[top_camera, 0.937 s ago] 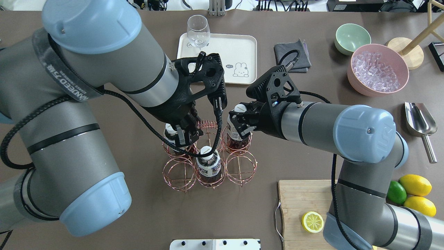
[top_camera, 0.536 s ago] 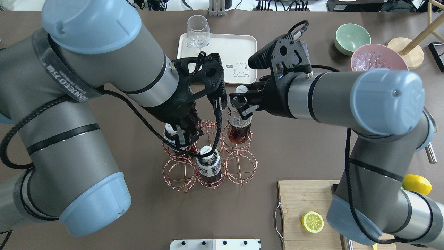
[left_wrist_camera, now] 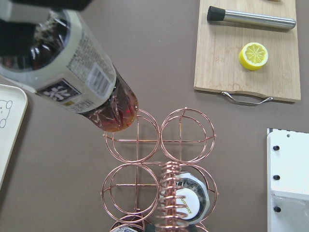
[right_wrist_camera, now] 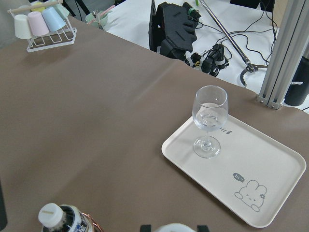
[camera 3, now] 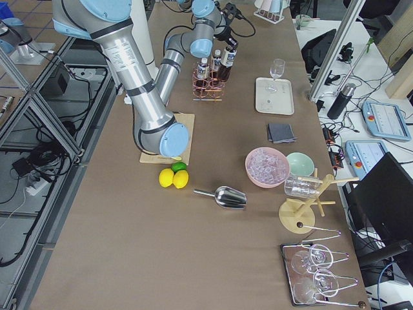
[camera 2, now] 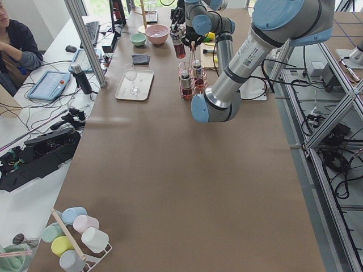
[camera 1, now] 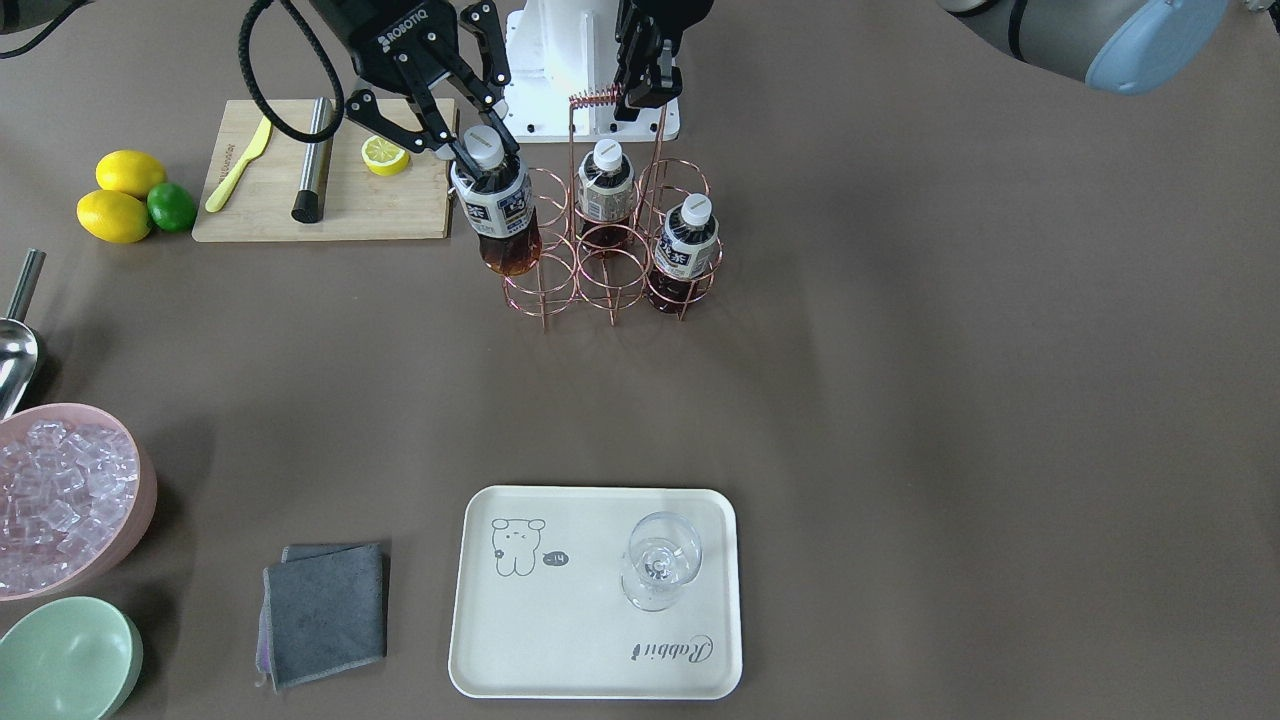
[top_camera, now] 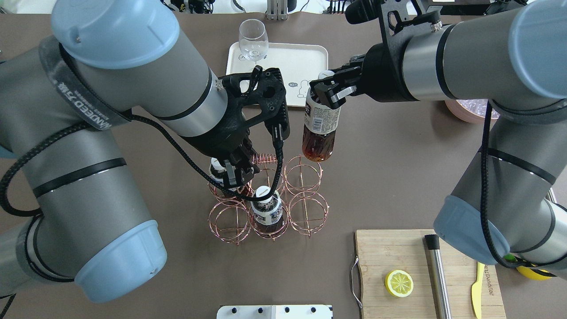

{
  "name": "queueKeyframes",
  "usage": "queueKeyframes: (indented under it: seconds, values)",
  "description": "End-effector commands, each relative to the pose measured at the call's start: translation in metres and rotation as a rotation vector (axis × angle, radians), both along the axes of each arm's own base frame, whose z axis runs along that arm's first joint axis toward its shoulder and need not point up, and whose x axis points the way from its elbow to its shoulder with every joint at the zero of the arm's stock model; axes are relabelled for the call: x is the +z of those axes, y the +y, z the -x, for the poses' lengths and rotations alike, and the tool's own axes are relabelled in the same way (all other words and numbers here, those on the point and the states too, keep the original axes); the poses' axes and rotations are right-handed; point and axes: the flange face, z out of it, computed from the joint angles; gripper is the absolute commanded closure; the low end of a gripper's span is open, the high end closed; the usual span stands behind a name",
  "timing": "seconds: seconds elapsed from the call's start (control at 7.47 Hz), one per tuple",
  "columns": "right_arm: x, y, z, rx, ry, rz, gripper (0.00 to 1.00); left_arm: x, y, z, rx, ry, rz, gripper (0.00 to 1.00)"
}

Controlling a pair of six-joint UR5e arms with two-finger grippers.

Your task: Take tea from basket to plate

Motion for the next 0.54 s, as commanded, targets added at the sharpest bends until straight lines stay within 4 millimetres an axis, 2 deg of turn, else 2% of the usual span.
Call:
queueKeyframes:
  seconds: [0.0, 0.27, 0.4]
  values:
    - [0.006, -0.041, 0.012, 0.049, 0.057, -0.031, 1.0, -0.001, 0.001, 0.001, 0.0, 0.002, -0.003, 1.0]
    - [0.038, -0.09, 0.04, 0.136, 0.078, -0.047, 1.0, -0.001, -0.001, 0.004, -0.003, 0.004, -0.007, 1.0]
    - [0.067, -0.117, 0.063, 0.183, 0.064, -0.07, 1.0, -0.002, -0.001, 0.005, -0.003, 0.006, -0.01, 1.0]
